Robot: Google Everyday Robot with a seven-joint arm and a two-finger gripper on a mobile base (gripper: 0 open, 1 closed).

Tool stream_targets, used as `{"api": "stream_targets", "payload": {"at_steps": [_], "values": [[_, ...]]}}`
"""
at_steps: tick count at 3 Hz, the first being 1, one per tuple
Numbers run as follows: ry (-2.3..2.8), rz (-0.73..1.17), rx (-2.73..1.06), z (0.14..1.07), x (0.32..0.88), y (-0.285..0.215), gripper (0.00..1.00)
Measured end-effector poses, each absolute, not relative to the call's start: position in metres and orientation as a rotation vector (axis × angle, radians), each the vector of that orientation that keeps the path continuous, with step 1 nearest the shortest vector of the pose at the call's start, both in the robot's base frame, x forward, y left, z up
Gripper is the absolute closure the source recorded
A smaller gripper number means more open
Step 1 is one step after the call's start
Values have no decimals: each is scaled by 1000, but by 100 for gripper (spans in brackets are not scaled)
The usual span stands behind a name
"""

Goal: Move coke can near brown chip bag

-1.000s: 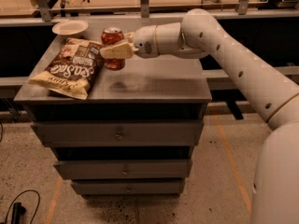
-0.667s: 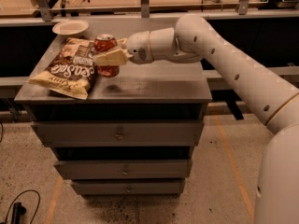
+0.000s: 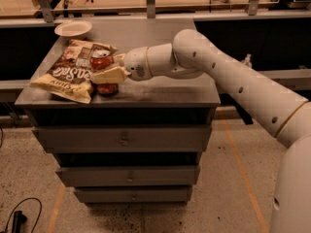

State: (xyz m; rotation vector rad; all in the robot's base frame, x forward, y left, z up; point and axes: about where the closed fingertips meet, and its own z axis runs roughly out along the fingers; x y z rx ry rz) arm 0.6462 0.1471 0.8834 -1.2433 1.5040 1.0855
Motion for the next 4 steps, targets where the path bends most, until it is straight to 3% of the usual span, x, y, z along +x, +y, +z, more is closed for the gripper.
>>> {"api": "stream_targets", "payload": {"at_steps": [1,3,4], "values": [[1477,1054,-1243,880,648,151,0],[1486,977,-1205,888,660,124,0],[1584,835,-1156,894,677,66,0]]}}
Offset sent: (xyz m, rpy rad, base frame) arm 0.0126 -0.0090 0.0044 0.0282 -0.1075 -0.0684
